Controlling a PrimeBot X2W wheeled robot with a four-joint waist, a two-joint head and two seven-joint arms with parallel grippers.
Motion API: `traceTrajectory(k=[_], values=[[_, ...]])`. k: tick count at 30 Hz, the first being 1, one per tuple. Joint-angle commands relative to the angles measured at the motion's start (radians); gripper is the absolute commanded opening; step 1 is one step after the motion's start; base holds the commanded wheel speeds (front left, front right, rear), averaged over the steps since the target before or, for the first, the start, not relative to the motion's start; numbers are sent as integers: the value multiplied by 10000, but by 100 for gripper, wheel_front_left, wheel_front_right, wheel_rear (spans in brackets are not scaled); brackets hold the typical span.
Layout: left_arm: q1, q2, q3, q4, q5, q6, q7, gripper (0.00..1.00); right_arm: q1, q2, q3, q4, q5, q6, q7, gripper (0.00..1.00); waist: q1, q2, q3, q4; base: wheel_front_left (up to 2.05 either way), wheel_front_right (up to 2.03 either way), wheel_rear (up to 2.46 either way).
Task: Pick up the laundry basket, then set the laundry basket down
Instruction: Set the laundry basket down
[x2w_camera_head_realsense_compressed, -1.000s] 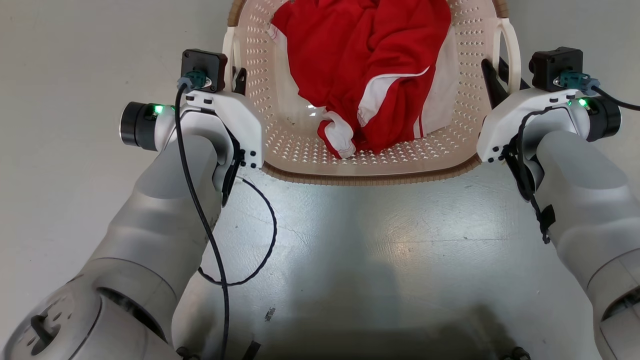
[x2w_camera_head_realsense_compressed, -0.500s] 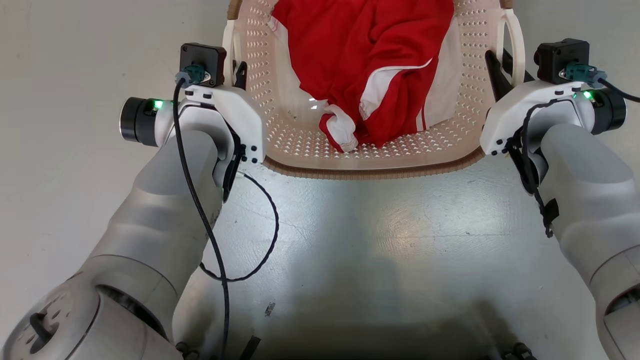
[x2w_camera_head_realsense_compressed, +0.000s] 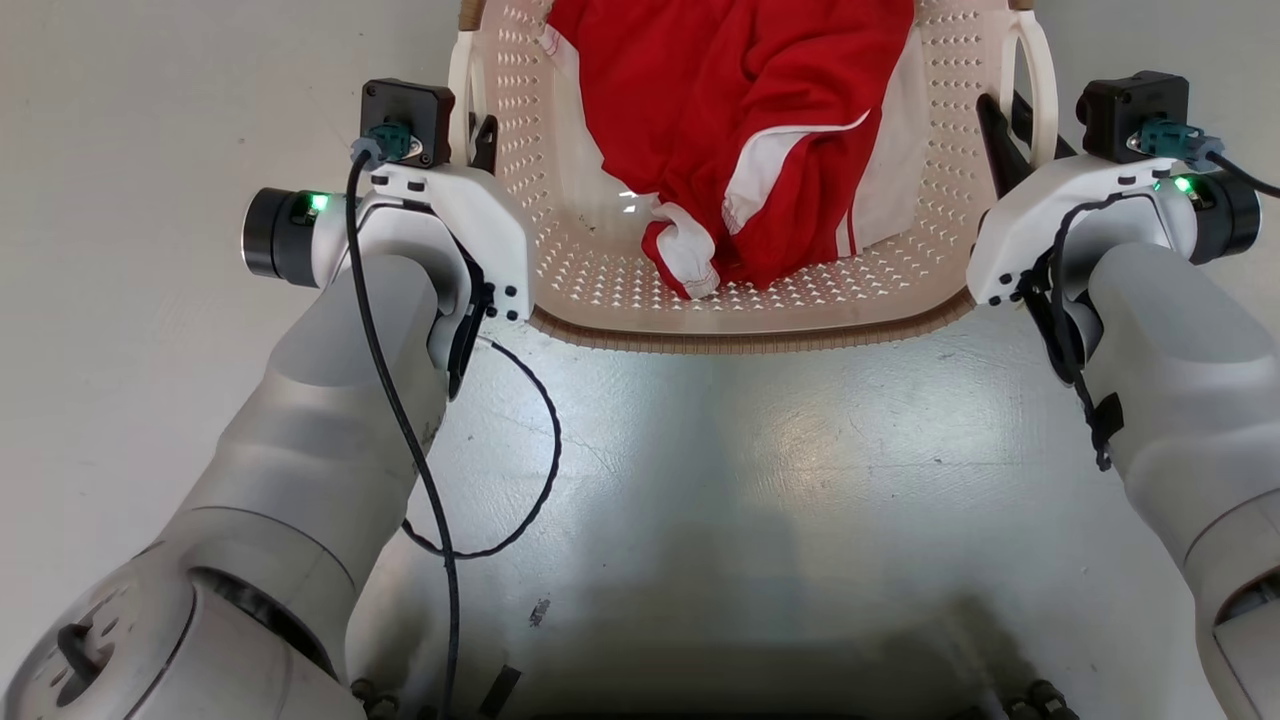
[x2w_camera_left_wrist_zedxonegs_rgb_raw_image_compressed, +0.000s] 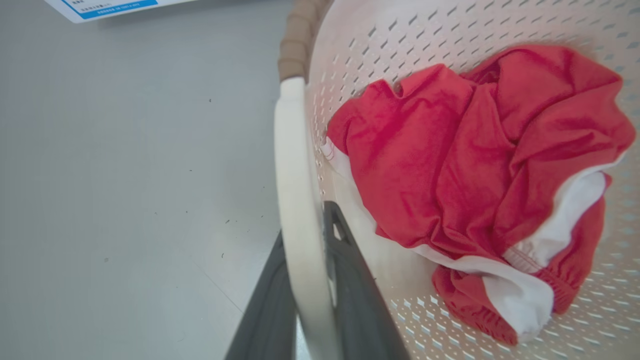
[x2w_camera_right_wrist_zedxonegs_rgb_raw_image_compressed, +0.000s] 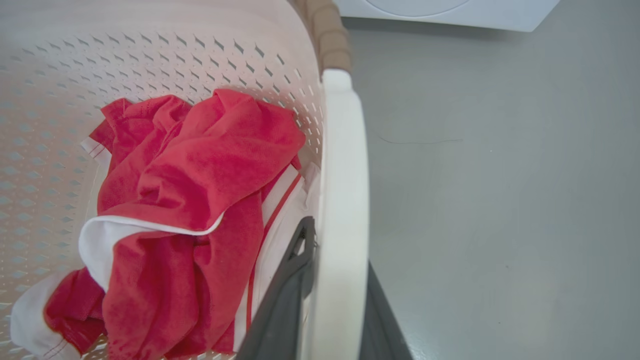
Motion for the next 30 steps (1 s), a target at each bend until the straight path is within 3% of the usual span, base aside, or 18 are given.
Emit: traceTrajectory(k=[1, 6, 7, 8, 9, 10, 11, 22, 30], values=[[-198, 391, 133, -26, 180, 99, -138, 0, 339, -42, 114, -25, -204, 71, -93, 0, 0, 0, 8, 2, 0, 0, 0], [-185, 383, 164, -18, 242, 109, -139, 0, 385, -12, 12, -25, -290, 71, -93, 0, 0, 0, 23, -16, 0, 0, 0], [-188, 381, 181, -13, 241, 126, -139, 0, 397, -14, -15, -25, -301, 71, -93, 13, 0, 0, 24, -14, 0, 0, 0], [-192, 379, 222, -10, 222, 152, -139, 13, 397, -30, -45, -25, -321, 71, -93, 40, 0, 0, 26, -10, 0, 0, 0], [-200, 378, 249, -7, 218, 180, -139, 33, 369, -50, -103, -25, -340, 71, -93, 55, 0, 0, 28, -9, 0, 0, 0], [-198, 376, 269, 0, 217, 219, -139, 71, 357, -59, -149, -25, -370, 71, -93, 100, 0, 0, 27, -5, 0, 0, 0], [-180, 373, 288, 15, 202, 259, -139, 100, 357, -60, -189, -25, -404, 71, -93, 100, 0, 0, 22, -5, 0, 0, 0], [-60, 339, 391, 83, 154, 392, -139, 100, 496, -48, -770, -369, -841, 71, -93, 100, 0, 0, -141, -14, 0, 0, 0], [406, 476, 678, -88, 121, 432, -139, 100, 1103, -44, -1341, -955, -1356, 71, -93, 100, 0, 0, -1082, -56, 0, 0, 0]])
